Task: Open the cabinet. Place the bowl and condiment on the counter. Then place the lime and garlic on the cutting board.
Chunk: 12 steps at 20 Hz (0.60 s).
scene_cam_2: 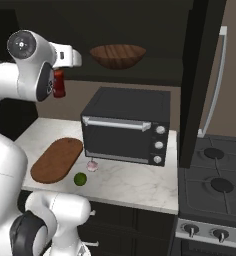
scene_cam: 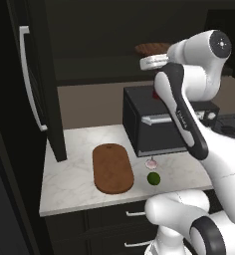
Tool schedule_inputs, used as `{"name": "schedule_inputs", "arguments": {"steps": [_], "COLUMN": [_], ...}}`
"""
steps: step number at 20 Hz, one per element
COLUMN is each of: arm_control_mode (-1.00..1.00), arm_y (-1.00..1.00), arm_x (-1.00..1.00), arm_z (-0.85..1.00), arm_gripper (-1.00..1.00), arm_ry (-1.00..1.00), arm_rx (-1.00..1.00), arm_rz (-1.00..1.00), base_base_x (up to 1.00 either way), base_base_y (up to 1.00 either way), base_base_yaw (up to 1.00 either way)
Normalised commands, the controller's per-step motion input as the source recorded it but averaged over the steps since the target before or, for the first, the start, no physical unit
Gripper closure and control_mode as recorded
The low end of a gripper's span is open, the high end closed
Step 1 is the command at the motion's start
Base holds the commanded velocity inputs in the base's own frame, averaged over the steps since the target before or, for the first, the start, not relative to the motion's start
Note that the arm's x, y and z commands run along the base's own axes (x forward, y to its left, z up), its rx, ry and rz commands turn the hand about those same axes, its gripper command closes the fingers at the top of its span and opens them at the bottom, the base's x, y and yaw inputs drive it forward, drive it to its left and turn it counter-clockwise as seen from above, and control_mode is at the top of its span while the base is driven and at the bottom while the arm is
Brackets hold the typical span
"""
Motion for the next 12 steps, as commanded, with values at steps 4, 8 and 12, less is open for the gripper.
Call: {"name": "schedule_inputs", "arguments": {"steps": [4, 8, 12], "arm_control_mode": [-1.00, -1.00, -1.00], "arm_y": [-0.29, -0.27, -0.22], "arm_x": [-0.19, -0.18, -0.18], "arm_z": [-0.16, -0.21, -0.22], "arm_gripper": [1.00, 1.00, 1.00], "arm_ry": [0.02, 0.02, 0.02], "arm_rx": [-0.01, -0.01, -0.01], "arm_rz": [0.03, 0.04, 0.05], "base_base_x": [0.00, 0.00, 0.00], "base_base_y": [0.00, 0.00, 0.00], "base_base_yaw": [0.00, 0.00, 0.00]}}
